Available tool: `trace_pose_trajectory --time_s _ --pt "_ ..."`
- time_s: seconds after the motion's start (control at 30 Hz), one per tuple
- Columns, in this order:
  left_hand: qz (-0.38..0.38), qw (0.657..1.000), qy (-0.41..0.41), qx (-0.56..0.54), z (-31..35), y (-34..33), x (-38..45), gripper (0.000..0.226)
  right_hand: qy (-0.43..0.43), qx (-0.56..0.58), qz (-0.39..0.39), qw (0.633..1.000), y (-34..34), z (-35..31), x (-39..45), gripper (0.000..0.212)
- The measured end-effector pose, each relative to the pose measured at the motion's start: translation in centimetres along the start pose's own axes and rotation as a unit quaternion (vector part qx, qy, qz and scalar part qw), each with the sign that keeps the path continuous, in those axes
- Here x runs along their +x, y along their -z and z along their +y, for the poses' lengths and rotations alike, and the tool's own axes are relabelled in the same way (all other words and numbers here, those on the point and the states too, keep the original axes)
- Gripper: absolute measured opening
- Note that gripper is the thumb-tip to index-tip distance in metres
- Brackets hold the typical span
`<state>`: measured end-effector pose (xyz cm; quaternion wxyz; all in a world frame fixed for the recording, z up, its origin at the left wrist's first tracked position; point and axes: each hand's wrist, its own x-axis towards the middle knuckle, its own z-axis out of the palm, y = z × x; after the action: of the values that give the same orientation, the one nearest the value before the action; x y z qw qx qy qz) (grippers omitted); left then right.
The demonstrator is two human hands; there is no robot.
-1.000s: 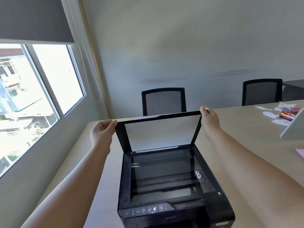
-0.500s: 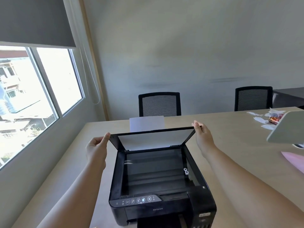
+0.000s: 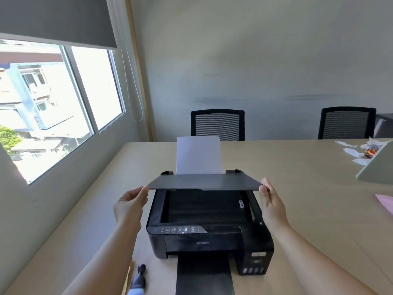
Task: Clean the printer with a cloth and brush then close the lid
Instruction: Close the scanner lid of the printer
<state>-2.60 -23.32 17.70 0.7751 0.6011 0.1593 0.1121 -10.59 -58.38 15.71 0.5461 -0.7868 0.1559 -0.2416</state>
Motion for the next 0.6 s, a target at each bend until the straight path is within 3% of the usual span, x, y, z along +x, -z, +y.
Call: trace_pose_trajectory --time_s 0.2,0.43,0.6 --pt "0.035 0.994 0.053 0.089 -3.0 2.2 -2.0 0.011 -0.064 -0.009 -0.028 0.997 0.3 4.1 -2.9 0.051" --pt "0.015 0.94 -0.036 0.339 -4.2 3.0 -2.7 0.006 -0.122 -0.048 -0.038 0.991 0.1 5.0 -4.4 0.048" --pt "-0.01 0.907 -0.067 0.416 -4.1 3.0 -2.5 0.005 -0.138 -0.054 -0.023 0.989 0.0 5.6 -4.6 0.053"
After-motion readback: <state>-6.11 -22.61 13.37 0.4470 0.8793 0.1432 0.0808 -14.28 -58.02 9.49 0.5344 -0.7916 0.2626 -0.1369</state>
